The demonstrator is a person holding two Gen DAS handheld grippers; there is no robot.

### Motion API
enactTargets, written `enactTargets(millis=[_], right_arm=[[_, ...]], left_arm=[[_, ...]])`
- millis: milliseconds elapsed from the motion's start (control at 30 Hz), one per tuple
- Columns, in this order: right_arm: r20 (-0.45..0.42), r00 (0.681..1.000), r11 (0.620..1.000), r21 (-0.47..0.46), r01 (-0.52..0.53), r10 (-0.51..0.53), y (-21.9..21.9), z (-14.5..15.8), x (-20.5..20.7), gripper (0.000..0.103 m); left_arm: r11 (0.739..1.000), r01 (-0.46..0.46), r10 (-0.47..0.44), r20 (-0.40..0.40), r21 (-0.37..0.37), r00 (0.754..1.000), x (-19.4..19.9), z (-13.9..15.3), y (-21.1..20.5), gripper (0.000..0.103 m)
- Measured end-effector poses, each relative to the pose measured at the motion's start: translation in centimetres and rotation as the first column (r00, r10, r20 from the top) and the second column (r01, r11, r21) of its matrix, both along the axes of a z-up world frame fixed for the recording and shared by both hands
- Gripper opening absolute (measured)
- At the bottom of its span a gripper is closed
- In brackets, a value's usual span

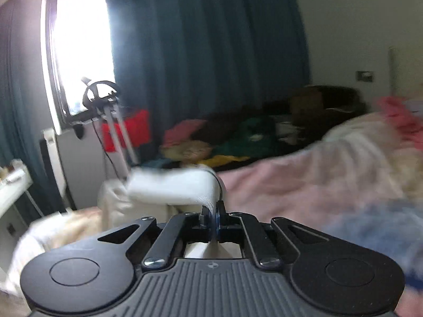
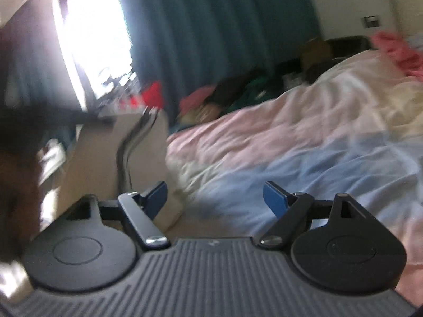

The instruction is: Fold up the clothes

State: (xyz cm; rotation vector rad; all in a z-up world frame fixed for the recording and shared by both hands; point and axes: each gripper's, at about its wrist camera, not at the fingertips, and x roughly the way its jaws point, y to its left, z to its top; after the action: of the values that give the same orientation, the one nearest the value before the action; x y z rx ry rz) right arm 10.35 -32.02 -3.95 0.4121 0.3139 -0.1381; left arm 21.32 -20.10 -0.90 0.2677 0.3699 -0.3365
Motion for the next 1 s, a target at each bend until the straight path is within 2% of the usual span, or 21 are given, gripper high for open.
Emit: enactTargets(millis=[100, 200, 233, 267, 300, 333, 367, 433, 533, 667, 733, 833, 1000], right_arm=[[0.014, 0.999, 0.998, 0.053, 0.036, -0.037, -1.6, 0.6, -2.0, 0.083], [0.017, 0.999, 0.994, 0.106, 0.036, -0.038, -2.7, 1.0, -3.8, 0.083], [0.020, 1.000, 0.993, 0.114, 0.018, -0.021, -2.6, 1.1, -4.3, 0.083], [0.023, 1.000, 0.993, 0.118, -0.001, -0.002, -2.4, 1.3, -4.7, 0.083], [0.025, 0.999, 0.994, 0.111, -0.024, 0.021, -2.0, 1.5, -5.0, 0.083], [0.025, 0.999, 0.994, 0.103, -0.046, 0.044, -1.6, 1.7, -5.2, 0.083], [0.023, 0.998, 0.993, 0.094, -0.065, 0.063, -1.1, 1.8, -5.3, 0.083], [0.015, 0.994, 0.991, 0.074, -0.109, 0.108, 0.1, 2.0, -5.2, 0.083], [-0.004, 0.988, 0.987, 0.039, -0.154, 0.154, 1.8, 2.1, -4.6, 0.082], [-0.031, 0.984, 0.984, 0.046, -0.175, 0.176, 3.0, 1.4, -4.2, 0.082], [-0.035, 0.984, 0.983, 0.059, -0.172, 0.175, 3.1, 1.2, -4.1, 0.082], [-0.041, 0.986, 0.986, 0.060, -0.157, 0.160, 3.4, 0.8, -4.2, 0.082], [-0.034, 0.989, 0.989, 0.024, -0.145, 0.146, 4.7, 0.8, -4.0, 0.082]], left_arm=[[0.999, 0.030, -0.032, -0.066, -0.034, 0.997, -4.5, -3.0, 0.9, 0.003], [0.999, 0.033, -0.037, -0.151, -0.029, 0.988, -7.2, -6.8, 2.0, 0.005], [0.999, 0.037, -0.041, -0.174, -0.026, 0.984, -7.8, -7.8, 2.5, 0.009], [0.999, 0.042, -0.046, -0.180, -0.029, 0.983, -8.5, -8.2, 3.3, 0.018], [0.999, 0.042, -0.048, -0.185, -0.035, 0.982, -9.2, -8.5, 4.1, 0.020], [0.998, 0.034, -0.042, -0.189, -0.046, 0.981, -9.9, -8.6, 5.1, 0.024], [0.998, 0.024, -0.034, -0.193, -0.056, 0.981, -10.5, -8.5, 6.0, 0.034], [0.998, -0.001, -0.011, -0.194, -0.063, 0.981, -12.0, -7.8, 8.1, 0.046], [0.998, -0.021, 0.009, -0.167, -0.067, 0.986, -13.8, -6.1, 10.5, 0.054], [0.993, -0.071, 0.060, -0.115, -0.095, 0.992, -15.2, -4.5, 13.9, 0.068], [0.989, -0.098, 0.088, -0.093, -0.114, 0.992, -15.9, -3.9, 15.7, 0.071], [0.975, -0.155, 0.140, -0.101, -0.158, 0.985, -16.5, -4.2, 18.0, 0.071], [0.965, -0.216, 0.203, -0.102, -0.149, 0.974, -16.7, -4.7, 19.2, 0.074]])
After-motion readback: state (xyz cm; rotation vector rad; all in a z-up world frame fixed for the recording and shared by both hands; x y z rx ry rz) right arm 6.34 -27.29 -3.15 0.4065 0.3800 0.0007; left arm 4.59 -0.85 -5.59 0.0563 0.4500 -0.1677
